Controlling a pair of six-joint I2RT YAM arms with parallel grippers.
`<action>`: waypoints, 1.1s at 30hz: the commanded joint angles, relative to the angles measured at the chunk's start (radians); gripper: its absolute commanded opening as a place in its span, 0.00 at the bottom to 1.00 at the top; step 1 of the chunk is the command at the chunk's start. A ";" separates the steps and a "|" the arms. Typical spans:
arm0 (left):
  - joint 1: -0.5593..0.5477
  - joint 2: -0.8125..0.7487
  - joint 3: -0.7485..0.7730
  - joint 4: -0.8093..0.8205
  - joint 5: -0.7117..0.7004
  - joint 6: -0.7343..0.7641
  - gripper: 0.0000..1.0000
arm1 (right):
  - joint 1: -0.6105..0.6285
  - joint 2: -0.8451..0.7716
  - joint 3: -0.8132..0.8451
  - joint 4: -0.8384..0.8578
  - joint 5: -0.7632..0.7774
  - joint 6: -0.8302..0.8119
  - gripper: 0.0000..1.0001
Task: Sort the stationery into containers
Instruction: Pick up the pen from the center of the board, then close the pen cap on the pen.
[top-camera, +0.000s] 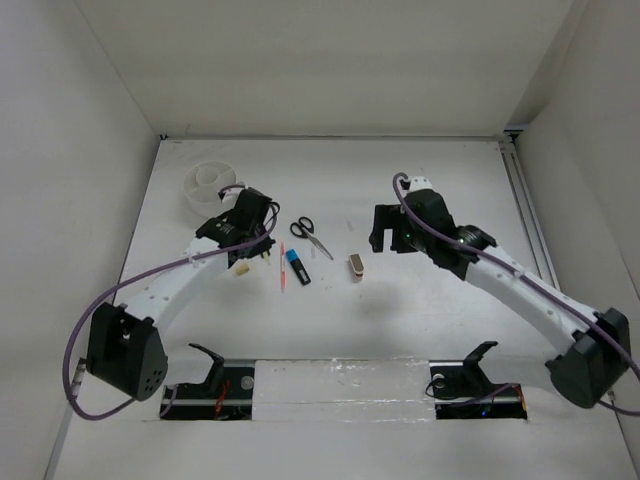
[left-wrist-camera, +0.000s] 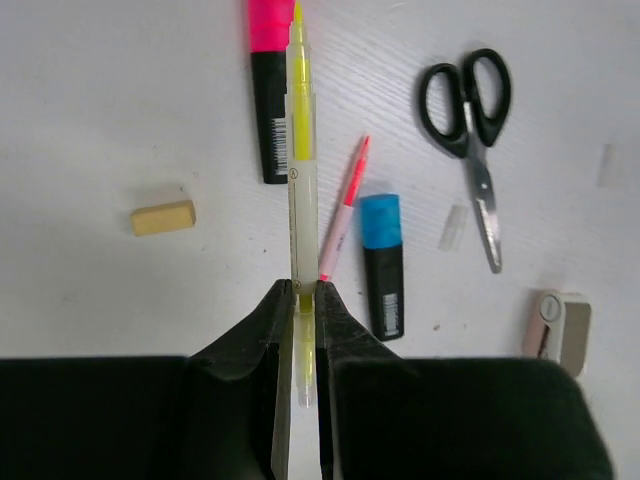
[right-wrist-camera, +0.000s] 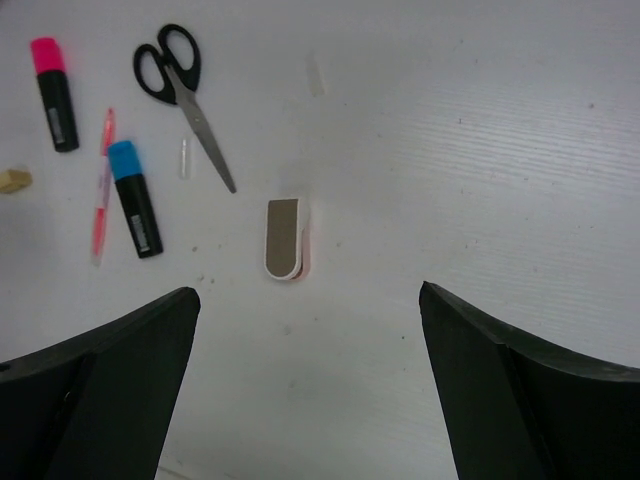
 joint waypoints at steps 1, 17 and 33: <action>0.003 -0.084 0.049 -0.040 0.065 0.093 0.00 | -0.075 0.129 0.093 0.056 -0.093 -0.075 0.96; 0.003 -0.324 0.040 -0.045 0.173 0.348 0.00 | -0.075 0.818 0.535 -0.042 -0.063 -0.182 0.73; 0.003 -0.331 -0.013 0.001 0.153 0.339 0.00 | -0.055 1.034 0.741 -0.130 0.018 -0.224 0.50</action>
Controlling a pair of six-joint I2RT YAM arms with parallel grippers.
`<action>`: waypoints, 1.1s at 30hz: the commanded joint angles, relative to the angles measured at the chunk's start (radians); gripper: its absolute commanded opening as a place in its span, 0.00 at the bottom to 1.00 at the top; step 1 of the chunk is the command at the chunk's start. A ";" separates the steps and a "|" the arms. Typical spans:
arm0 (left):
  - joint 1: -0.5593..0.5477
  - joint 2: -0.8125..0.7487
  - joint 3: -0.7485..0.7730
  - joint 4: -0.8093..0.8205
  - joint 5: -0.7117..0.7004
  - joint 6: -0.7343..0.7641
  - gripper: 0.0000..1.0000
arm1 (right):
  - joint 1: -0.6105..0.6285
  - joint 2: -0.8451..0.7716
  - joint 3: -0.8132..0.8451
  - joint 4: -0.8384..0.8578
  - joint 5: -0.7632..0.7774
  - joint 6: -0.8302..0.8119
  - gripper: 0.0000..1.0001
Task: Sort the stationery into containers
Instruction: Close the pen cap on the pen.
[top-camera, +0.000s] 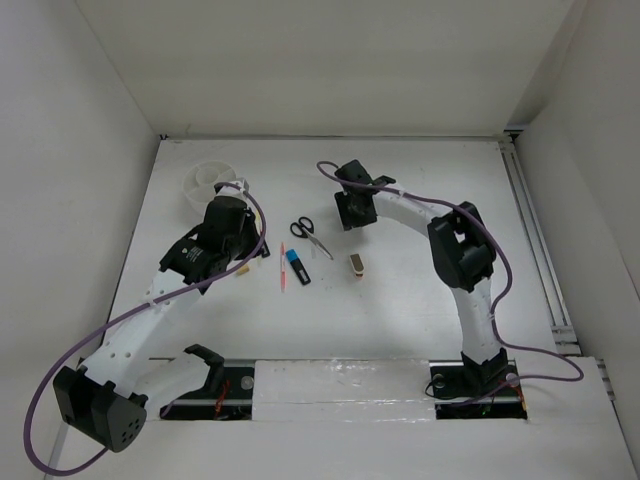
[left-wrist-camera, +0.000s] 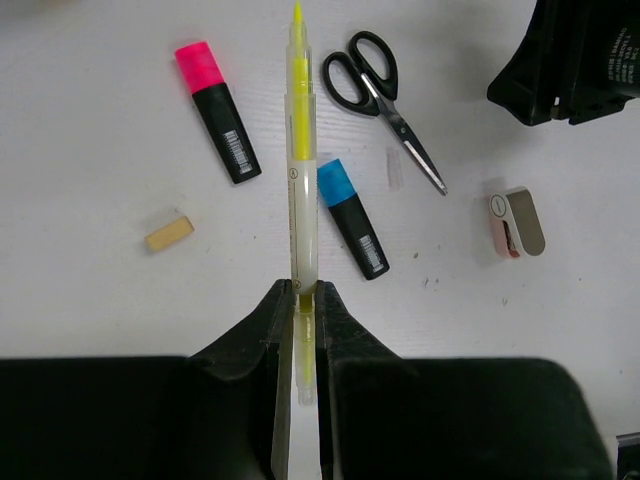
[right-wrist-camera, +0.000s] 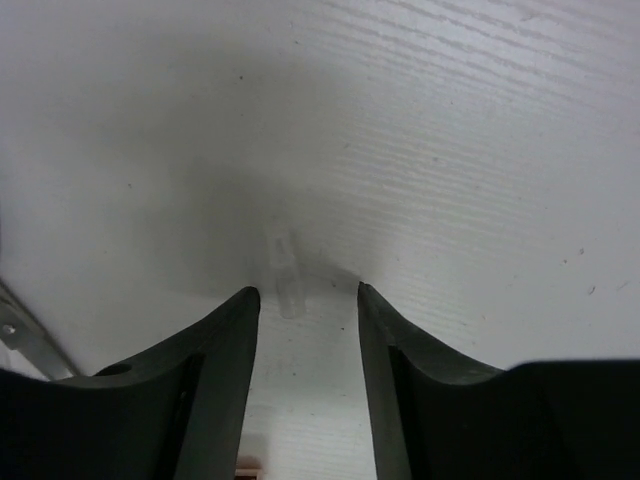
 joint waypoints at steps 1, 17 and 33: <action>0.003 -0.013 -0.003 0.031 -0.011 0.008 0.00 | 0.019 0.014 0.045 -0.039 0.060 -0.002 0.50; 0.003 -0.013 -0.003 0.031 -0.011 -0.001 0.00 | 0.019 0.069 0.077 -0.039 0.023 -0.042 0.43; 0.003 -0.013 -0.003 0.031 -0.011 -0.001 0.00 | 0.009 0.096 0.077 -0.021 -0.021 -0.051 0.27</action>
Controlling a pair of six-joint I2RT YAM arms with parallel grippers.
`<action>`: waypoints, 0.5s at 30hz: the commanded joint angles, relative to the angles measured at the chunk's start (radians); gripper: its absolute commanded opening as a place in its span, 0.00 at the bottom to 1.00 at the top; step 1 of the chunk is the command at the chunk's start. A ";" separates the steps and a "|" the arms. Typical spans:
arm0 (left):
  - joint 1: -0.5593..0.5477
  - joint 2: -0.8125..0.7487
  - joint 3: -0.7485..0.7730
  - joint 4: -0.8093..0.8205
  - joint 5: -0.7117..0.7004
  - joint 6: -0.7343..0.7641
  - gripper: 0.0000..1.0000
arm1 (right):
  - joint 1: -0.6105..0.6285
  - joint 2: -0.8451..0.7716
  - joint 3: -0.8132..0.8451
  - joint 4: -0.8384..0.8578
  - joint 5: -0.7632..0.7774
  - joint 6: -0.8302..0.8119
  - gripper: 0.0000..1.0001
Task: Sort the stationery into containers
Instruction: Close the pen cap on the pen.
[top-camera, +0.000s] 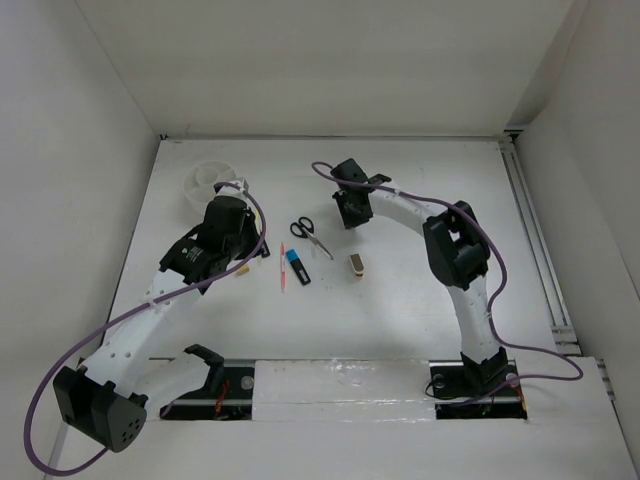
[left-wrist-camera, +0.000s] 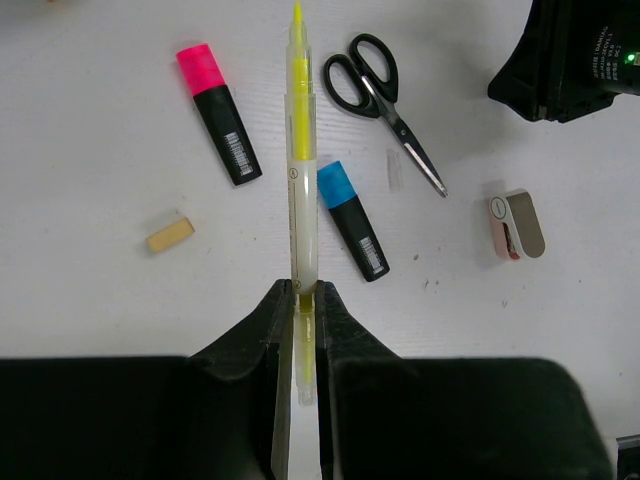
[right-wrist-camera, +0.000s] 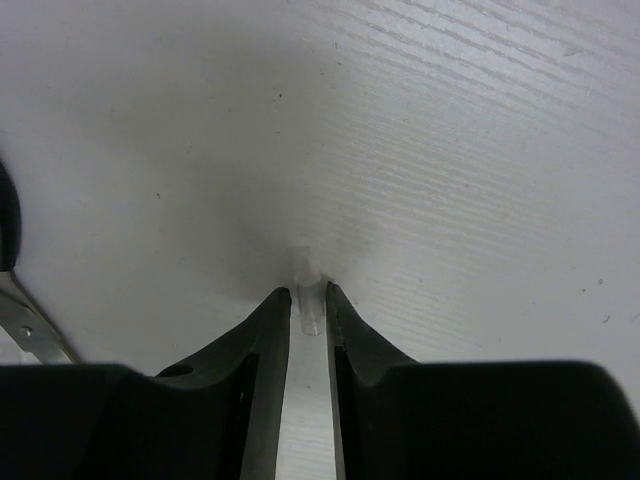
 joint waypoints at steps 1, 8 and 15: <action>0.003 -0.013 -0.003 0.026 -0.007 0.000 0.00 | -0.002 0.045 0.017 0.014 -0.012 -0.013 0.26; 0.003 -0.004 -0.003 0.026 0.005 0.000 0.00 | -0.022 0.014 -0.026 0.072 -0.084 -0.010 0.00; 0.003 -0.030 -0.021 0.159 0.314 0.067 0.00 | -0.013 -0.441 -0.409 0.527 -0.275 0.298 0.00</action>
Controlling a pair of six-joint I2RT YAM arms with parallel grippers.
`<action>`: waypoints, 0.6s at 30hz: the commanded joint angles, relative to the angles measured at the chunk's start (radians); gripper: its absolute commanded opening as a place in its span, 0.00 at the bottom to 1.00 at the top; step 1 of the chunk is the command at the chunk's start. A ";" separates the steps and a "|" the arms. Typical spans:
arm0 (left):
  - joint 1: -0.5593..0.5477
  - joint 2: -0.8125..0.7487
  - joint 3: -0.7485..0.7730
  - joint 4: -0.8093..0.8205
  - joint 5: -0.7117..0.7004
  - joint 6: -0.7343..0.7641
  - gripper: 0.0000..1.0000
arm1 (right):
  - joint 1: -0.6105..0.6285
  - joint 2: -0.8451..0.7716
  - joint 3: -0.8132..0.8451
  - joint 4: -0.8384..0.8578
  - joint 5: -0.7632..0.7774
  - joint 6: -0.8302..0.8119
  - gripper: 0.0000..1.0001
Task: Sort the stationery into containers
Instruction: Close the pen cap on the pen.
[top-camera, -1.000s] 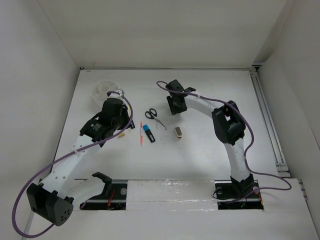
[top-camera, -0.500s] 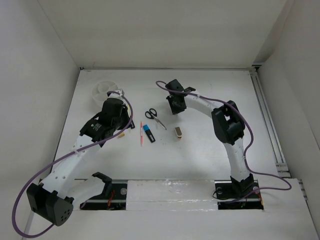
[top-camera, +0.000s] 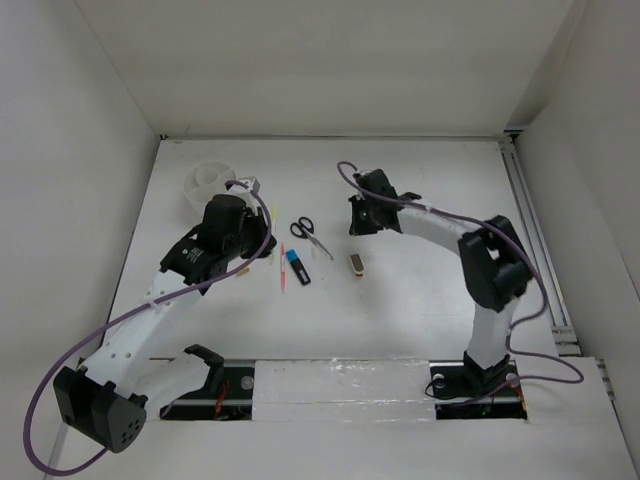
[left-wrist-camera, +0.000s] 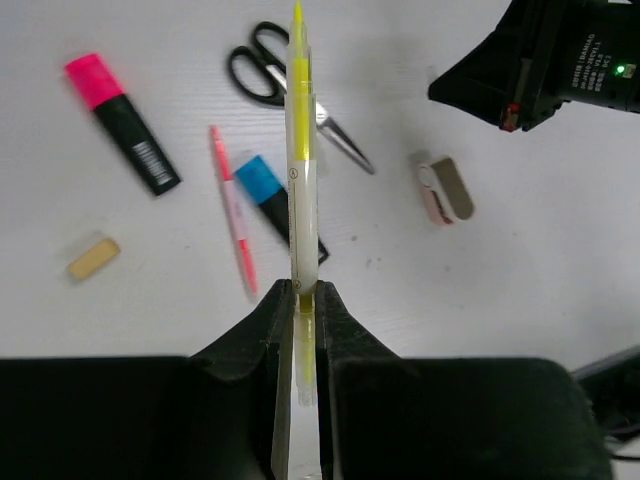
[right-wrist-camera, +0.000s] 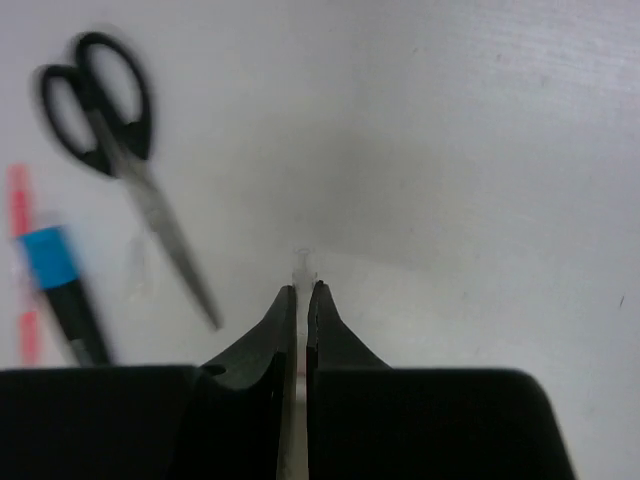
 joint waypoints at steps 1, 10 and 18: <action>0.002 -0.032 -0.027 0.137 0.239 0.063 0.00 | 0.030 -0.320 -0.166 0.336 -0.082 0.247 0.00; 0.002 -0.122 -0.060 0.205 0.554 0.110 0.00 | 0.063 -0.637 -0.437 0.800 -0.024 0.719 0.00; 0.002 -0.145 -0.069 0.214 0.584 0.110 0.00 | 0.148 -0.663 -0.497 0.954 0.073 0.834 0.00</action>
